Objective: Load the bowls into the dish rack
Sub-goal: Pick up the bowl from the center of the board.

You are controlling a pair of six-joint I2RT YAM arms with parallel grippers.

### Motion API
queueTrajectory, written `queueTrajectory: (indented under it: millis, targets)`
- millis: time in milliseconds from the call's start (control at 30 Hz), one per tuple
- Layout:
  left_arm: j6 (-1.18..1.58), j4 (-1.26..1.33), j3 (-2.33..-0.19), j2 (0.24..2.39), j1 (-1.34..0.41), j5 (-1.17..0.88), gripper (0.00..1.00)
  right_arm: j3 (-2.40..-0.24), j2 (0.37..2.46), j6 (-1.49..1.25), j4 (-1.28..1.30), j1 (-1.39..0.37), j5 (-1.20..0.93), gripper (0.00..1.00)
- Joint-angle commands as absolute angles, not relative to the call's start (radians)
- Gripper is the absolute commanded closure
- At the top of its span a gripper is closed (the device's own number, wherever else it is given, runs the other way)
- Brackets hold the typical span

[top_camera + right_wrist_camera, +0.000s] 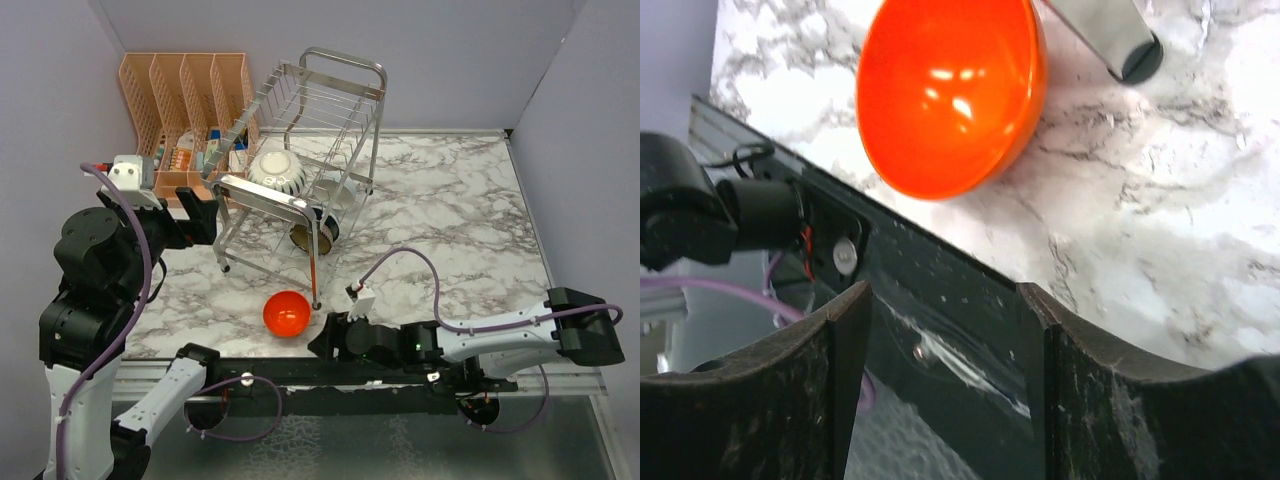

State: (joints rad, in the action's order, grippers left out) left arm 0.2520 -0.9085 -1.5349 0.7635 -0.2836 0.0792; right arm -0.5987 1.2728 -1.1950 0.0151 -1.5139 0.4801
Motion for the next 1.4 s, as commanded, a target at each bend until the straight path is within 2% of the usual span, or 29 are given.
queueTrajectory:
  millis: [0,333,600,933,1033,1133,1367]
  targets:
    - [0.250,-0.930,-1.551,0.738,-0.287,0.067,0.03,-0.660,1.334,-1.252,-0.050,-1.520,0.617,0.43]
    - [0.235,-0.945,-1.540,0.712,-0.287,0.072,0.03,-0.791,1.510,-1.324,0.039,-1.499,0.646,0.47]
    - [0.214,-0.947,-1.525,0.697,-0.286,0.076,0.03,-0.785,1.540,-1.402,0.102,-1.474,0.651,0.48]
    - [0.191,-0.943,-1.500,0.681,-0.287,0.095,0.03,-0.748,1.597,-1.371,-0.015,-1.432,0.650,0.51]
    - [0.187,-0.945,-1.503,0.679,-0.287,0.098,0.03,-0.748,1.606,-1.366,-0.025,-1.420,0.649,0.57]
    - [0.184,-0.947,-1.501,0.677,-0.286,0.100,0.03,-0.736,1.611,-1.348,-0.056,-1.417,0.645,0.59]
    - [0.181,-0.951,-1.488,0.669,-0.286,0.111,0.03,-0.726,1.633,-1.315,-0.110,-1.411,0.609,0.81]
